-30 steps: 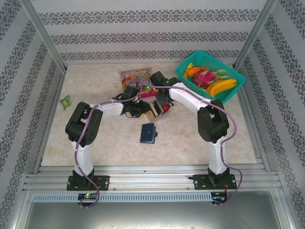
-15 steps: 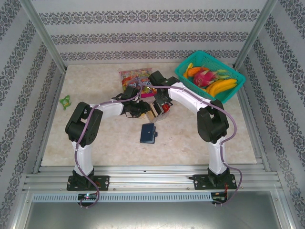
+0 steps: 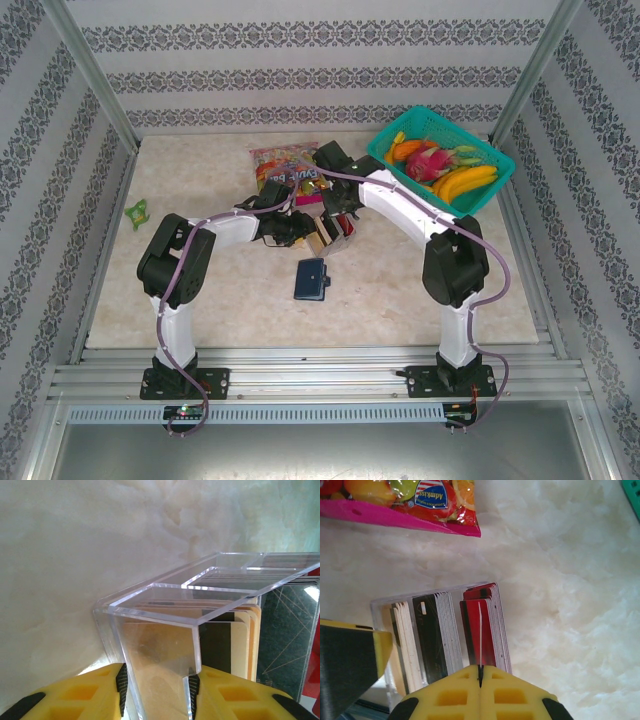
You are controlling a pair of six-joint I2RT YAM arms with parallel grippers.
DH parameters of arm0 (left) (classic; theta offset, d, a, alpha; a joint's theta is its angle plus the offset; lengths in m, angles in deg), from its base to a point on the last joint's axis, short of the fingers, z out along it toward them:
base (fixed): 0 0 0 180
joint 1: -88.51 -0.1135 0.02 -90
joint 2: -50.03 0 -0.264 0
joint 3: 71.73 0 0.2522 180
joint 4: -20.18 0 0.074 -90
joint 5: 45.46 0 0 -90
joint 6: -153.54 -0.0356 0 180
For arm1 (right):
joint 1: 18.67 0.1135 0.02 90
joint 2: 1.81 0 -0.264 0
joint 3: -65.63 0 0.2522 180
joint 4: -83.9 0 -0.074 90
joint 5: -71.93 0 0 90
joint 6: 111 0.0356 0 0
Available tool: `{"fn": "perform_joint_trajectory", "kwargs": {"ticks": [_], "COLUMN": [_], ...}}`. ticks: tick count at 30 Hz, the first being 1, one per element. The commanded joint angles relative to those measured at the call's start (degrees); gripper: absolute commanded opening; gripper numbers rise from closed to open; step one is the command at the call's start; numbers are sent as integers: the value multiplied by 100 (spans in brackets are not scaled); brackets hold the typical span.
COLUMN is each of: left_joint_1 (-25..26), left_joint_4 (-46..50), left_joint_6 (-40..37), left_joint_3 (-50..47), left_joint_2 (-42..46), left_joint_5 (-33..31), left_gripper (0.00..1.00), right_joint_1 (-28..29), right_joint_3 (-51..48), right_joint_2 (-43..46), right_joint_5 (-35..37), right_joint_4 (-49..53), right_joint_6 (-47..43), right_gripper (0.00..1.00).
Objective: Put the credit cards into the card holder
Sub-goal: Pick up the credit card from the storage box.
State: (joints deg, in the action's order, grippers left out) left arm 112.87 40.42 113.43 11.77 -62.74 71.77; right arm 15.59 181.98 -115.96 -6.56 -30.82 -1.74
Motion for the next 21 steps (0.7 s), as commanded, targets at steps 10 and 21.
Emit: {"fn": "perform_joint_trajectory", "kwargs": {"ticks": [10,21], "left_joint_1": [-20,342], "left_joint_4": [282,908], "left_joint_6": [-197,-540], "left_joint_3": [-365,-1028], "left_joint_2": [993,2052], "left_joint_5": [-209,-662], "left_gripper": [49,59], "right_joint_1": [636,714], "right_joint_3": [-19,-1325], "right_joint_2": [528,1720], "right_joint_5": [1391,1758], "right_joint_4": [76,-340], "right_joint_6": [1611,2489], "right_gripper": [0,0]}}
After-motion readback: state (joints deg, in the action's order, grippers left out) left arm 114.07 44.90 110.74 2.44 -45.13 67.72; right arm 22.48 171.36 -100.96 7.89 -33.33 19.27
